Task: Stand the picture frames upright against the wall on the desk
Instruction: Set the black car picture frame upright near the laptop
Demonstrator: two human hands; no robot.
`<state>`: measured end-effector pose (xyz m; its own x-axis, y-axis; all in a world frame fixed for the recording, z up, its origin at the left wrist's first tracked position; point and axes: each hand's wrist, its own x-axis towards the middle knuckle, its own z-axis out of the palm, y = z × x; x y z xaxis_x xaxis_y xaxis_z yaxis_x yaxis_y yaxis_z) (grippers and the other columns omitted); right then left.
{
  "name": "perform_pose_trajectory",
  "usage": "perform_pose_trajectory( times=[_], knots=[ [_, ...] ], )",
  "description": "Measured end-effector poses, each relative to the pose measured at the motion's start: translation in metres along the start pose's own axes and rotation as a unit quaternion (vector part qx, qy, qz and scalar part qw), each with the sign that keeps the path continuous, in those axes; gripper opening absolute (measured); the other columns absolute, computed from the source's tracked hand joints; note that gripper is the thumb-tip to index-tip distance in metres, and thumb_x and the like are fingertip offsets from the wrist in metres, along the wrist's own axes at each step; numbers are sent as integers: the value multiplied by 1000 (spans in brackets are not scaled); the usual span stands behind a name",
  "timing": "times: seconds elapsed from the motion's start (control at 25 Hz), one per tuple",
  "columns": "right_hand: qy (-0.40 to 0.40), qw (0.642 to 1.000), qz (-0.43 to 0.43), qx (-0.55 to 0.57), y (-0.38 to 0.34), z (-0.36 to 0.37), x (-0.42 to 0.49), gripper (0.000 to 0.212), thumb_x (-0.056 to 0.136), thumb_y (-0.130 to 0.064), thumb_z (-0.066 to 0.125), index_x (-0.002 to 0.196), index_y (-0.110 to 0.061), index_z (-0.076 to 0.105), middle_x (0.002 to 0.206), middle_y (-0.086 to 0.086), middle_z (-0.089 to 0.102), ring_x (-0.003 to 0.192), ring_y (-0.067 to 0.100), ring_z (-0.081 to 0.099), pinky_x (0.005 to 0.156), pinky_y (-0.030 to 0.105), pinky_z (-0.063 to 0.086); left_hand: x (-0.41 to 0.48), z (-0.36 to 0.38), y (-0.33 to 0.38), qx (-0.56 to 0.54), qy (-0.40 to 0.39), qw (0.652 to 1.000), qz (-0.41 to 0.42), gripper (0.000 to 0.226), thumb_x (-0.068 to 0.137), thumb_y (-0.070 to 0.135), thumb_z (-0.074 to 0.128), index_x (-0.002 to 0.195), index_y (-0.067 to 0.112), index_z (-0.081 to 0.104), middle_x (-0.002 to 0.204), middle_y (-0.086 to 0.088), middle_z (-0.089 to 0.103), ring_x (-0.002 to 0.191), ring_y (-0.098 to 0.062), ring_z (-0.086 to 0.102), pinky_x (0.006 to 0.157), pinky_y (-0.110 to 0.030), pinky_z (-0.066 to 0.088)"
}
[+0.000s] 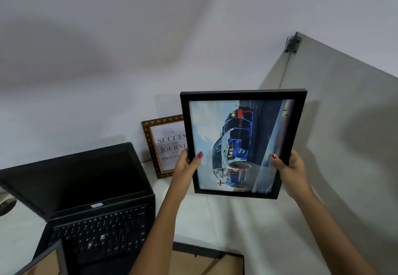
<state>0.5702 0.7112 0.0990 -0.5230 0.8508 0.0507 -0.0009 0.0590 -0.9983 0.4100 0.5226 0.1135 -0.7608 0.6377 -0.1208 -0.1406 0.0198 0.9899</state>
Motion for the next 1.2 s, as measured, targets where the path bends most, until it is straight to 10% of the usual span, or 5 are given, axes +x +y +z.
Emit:
perform_pose_trajectory(
  times=[0.2, 0.32, 0.48, 0.92, 1.2],
  knots=[
    [-34, 997, -11, 64, -36, 19, -96, 18, 74, -30, 69, 88, -27, 57, 83, -9, 66, 74, 1, 62, 65, 10, 52, -67, -36, 26, -1, 88, 990, 108, 22, 89, 8, 50, 104, 25, 52, 109, -1, 61, 106, -20, 59, 92, -31, 50],
    [-79, 994, 34, 65, -40, 53, -152, 64, 45, -63, 76, 92, -23, 58, 90, -7, 70, 81, 7, 64, 70, 19, 56, -115, -80, 55, 3, 112, 978, 178, 25, 89, 6, 51, 110, 18, 53, 102, 5, 62, 88, 2, 63, 76, -15, 54],
    [-153, 983, 79, 58, -45, 107, -217, 15, 85, -10, 56, 99, -15, 54, 110, 13, 61, 93, 17, 59, 75, 31, 52, -177, -149, 94, 113, 99, 948, 280, 34, 86, 3, 54, 95, 36, 54, 95, 15, 61, 83, 14, 58, 80, -11, 49],
    [-111, 974, 182, 76, -32, 242, -387, 68, 71, -9, 73, 127, -15, 35, 130, 20, 48, 109, 31, 52, 91, 44, 43, -290, -364, 101, 358, 166, 876, 276, 33, 76, 2, 68, 97, 27, 65, 85, 12, 62, 79, 5, 60, 77, -11, 47],
    [-98, 967, -156, -173, -66, 312, -429, 75, 67, -15, 77, 130, -17, 37, 141, 8, 34, 131, 21, 32, 108, 37, 31, -297, -422, 96, 520, 97, 824, 203, 31, 76, 11, 69, 106, 20, 69, 92, -3, 70, 83, -15, 60, 82, -24, 48]
  ],
)
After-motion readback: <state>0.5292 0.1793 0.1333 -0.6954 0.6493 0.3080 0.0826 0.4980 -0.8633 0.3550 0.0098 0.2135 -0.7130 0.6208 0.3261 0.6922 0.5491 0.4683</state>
